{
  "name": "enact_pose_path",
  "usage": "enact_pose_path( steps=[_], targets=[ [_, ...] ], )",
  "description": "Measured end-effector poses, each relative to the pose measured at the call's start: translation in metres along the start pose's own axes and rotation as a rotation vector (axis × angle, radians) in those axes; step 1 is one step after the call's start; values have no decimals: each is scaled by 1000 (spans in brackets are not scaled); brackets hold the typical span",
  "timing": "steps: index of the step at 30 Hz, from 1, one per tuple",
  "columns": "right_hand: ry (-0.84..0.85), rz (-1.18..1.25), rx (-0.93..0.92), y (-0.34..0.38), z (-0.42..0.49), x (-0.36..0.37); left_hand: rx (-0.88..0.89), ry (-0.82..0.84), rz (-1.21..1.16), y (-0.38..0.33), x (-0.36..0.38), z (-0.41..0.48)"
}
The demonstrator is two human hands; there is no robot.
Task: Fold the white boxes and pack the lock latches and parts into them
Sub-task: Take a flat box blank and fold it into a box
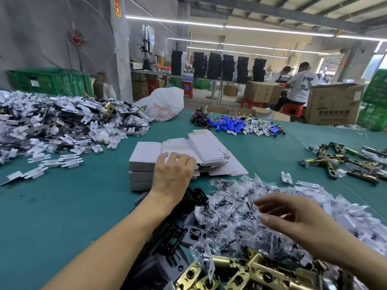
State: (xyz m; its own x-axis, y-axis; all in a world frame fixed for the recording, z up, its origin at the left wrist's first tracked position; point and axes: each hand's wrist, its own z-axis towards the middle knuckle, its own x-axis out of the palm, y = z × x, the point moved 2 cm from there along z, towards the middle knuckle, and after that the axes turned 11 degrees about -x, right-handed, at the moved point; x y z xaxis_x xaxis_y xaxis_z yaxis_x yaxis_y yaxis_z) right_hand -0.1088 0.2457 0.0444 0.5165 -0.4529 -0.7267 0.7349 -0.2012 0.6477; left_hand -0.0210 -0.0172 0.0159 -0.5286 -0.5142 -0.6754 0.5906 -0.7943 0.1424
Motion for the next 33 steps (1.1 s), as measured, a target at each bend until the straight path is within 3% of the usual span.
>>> enact_pose_path(
  steps=[3,6,9,11,13,16,20,22,25,33],
  targets=[
    [-101,101,87,12,10,4,58,-162,-202,-16,-39,-3],
    [-180,662,394,26,26,12,189,-309,-366,-42,-80,-4],
    [-255,982,453,35,36,15,356,-311,-476,-56,-103,-13],
    [-325,951,425,35,36,17,445,-93,-501,-59,-107,-18],
    [-391,879,437,28,32,18,374,314,-542,-58,-104,-19],
    [-417,641,405,18,26,17,-30,643,-689,-49,-91,-21],
    [-346,149,93,35,25,22,-520,914,-1272,-44,-71,-26],
    [-212,4,-59,50,25,30,-651,899,-1544,-47,-68,-24],
    [-108,-74,-101,60,22,38,-774,756,-1698,-46,-62,-21],
    [-134,44,-79,52,10,34,-543,638,-1490,-43,-57,-24]
  ],
)
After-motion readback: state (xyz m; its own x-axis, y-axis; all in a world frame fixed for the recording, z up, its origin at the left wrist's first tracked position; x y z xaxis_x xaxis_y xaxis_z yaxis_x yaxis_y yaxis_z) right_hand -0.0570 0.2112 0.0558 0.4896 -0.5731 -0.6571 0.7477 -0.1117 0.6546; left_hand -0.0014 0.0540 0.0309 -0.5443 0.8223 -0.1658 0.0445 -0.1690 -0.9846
